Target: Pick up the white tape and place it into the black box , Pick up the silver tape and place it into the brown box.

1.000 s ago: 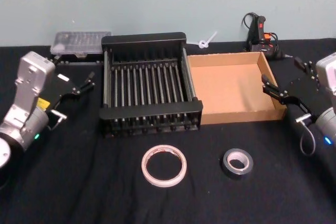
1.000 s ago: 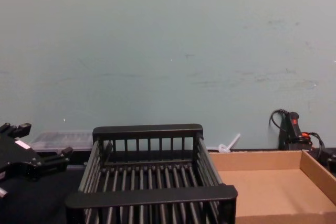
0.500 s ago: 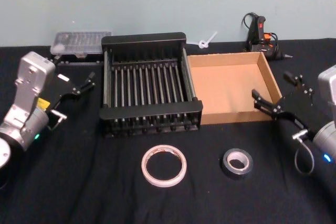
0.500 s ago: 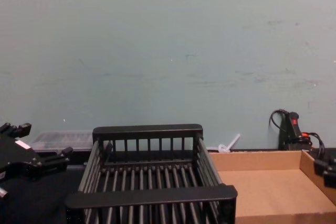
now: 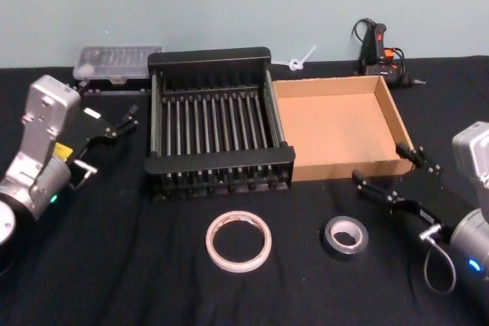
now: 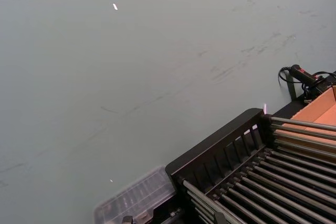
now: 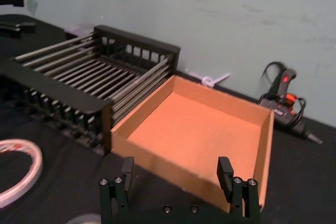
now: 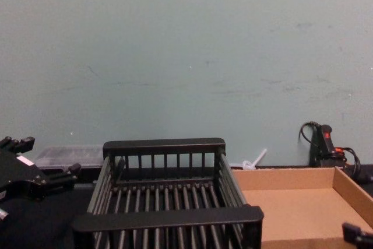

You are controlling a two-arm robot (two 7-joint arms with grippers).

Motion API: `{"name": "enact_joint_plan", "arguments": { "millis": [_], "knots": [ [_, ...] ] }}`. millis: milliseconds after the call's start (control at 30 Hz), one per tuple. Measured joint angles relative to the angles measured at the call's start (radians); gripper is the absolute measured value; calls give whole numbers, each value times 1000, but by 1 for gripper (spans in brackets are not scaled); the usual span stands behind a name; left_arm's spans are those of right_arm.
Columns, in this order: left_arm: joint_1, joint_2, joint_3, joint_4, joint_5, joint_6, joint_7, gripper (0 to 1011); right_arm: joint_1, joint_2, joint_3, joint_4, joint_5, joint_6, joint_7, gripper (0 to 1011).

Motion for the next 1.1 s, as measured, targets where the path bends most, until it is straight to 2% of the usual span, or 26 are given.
{"name": "enact_joint_plan", "arguments": {
  "millis": [433,767,1100],
  "knots": [
    [0,0,0,0,0,0,0,1001,-56,18,27,-55,33,116,63,1002],
    [0,0,0,0,0,0,0,1001,-59,21,32,-63,31,191,99,1002],
    [0,0,0,0,0,0,0,1001,-44,6,37,-58,28,278,131,1002]
  ]
}}
